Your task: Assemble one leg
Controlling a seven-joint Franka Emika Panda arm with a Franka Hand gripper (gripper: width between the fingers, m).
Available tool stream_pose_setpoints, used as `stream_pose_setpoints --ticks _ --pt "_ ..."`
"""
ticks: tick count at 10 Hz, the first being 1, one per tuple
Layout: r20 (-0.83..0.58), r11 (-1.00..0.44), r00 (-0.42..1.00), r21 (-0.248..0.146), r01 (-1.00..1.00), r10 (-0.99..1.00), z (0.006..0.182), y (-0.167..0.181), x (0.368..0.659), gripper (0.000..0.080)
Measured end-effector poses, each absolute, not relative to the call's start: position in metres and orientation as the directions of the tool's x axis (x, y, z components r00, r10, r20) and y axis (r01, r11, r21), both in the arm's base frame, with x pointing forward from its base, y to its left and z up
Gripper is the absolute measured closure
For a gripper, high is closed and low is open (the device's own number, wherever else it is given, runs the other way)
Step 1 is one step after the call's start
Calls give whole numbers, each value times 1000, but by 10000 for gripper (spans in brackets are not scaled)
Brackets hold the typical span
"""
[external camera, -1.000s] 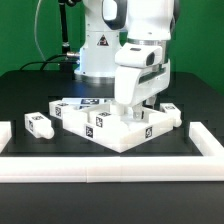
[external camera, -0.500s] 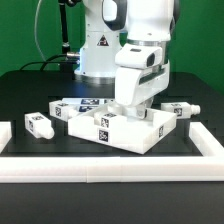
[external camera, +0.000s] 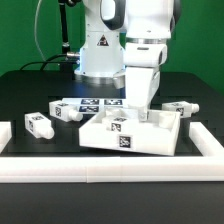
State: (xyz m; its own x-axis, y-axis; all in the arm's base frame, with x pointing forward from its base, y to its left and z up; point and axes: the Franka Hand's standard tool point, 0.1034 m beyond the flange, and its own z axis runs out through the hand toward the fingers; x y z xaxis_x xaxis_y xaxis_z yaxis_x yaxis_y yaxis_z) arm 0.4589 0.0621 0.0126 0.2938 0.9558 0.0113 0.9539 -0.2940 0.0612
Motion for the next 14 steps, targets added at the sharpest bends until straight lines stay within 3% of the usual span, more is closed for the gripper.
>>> stream_pose_setpoints --ticks 1,5,7,9,14 --pt "12 -215 214 71 974 977 13 66 466 747" --pt "11 -197 197 66 978 980 12 68 465 747" --pt "-13 -50 50 50 998 999 7 63 471 747" --pt "-14 13 -12 63 998 1000 8 67 486 747" --pt "-34 -18 19 36 999 999 9 67 496 747"
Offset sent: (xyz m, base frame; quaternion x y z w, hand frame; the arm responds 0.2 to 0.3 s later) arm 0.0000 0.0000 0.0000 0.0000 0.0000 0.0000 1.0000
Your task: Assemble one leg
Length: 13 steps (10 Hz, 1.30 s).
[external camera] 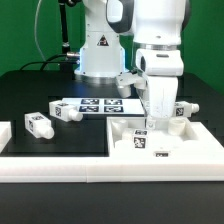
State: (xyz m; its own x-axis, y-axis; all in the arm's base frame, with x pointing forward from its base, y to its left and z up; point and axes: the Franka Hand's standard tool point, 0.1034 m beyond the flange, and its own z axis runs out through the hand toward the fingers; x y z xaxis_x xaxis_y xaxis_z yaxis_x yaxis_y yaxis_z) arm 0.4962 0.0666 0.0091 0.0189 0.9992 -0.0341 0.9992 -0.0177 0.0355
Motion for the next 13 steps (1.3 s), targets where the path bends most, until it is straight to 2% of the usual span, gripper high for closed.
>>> stream_pose_setpoints --ticks 1,2,3,4,6,7,8,9,10,13 --pt "-40 -17 19 28 999 999 11 67 496 747" --pt "-49 -13 14 23 1000 999 17 67 498 655" --pt "-54 -11 12 26 1000 998 24 69 500 655" --pt "-56 -15 16 34 999 998 32 73 500 473" --pt "-56 -67 70 54 996 996 51 75 489 193" --pt "-42 -166 169 72 984 985 59 77 477 193" --pt "-19 -291 294 83 953 956 63 84 455 160" --pt "-18 -384 386 70 921 922 61 89 437 152" --pt "-24 -357 360 67 932 933 60 88 440 152" --pt "-8 -488 489 65 871 872 60 89 442 150"
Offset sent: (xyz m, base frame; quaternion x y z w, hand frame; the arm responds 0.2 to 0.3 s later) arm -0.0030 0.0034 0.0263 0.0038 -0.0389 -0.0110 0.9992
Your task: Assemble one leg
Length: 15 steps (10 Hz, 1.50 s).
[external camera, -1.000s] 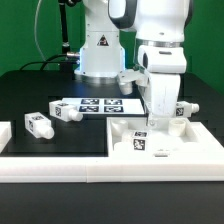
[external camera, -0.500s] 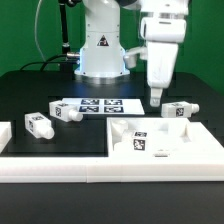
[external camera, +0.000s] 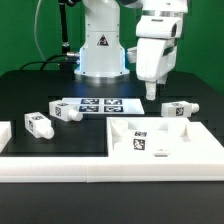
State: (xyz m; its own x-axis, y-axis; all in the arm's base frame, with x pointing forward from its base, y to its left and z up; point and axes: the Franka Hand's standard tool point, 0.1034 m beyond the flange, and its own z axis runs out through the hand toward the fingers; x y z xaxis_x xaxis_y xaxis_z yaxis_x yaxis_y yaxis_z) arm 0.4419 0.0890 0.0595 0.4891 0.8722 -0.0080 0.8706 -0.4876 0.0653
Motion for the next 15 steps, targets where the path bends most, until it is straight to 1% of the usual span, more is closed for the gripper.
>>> stream_pose_setpoints --ticks 1,3,4,5,9,10,11,12,15 --pt "10 -602 603 59 796 798 59 89 441 150" --pt "25 -839 839 26 544 544 54 85 428 150" --pt "18 -915 915 10 403 403 51 86 424 150" --pt "20 -946 945 3 325 325 48 91 422 150" --pt "15 -996 996 -27 87 86 48 95 422 150" --pt "5 -998 998 -42 -55 -55 48 93 421 150" --pt "-21 -966 968 -64 -250 -249 47 86 420 150" --pt "-40 -922 926 -77 -379 -377 46 83 420 150" --pt "-62 -848 852 -79 -524 -521 44 86 419 150"
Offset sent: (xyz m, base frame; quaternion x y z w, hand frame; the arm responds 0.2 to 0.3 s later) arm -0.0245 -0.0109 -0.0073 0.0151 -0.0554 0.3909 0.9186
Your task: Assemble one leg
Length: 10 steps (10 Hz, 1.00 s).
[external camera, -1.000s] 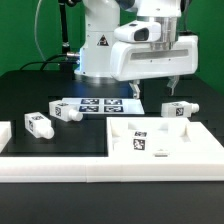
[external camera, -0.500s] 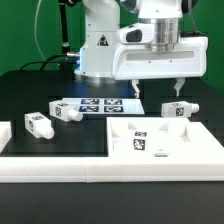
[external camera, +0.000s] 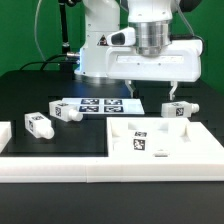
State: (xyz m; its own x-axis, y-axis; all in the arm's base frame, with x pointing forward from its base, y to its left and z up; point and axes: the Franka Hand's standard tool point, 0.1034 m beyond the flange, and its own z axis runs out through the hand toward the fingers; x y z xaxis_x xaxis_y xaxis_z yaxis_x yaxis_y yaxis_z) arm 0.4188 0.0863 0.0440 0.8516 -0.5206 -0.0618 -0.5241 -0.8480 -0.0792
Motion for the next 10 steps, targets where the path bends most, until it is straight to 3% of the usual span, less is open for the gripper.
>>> stream_pose_setpoints --ticks 2,6,10 --pt "-78 -772 776 -79 -630 -625 44 87 418 150" --pt "-151 -406 412 -73 -911 -899 41 95 414 150" --pt "-156 -410 417 -71 -909 -896 37 90 412 150"
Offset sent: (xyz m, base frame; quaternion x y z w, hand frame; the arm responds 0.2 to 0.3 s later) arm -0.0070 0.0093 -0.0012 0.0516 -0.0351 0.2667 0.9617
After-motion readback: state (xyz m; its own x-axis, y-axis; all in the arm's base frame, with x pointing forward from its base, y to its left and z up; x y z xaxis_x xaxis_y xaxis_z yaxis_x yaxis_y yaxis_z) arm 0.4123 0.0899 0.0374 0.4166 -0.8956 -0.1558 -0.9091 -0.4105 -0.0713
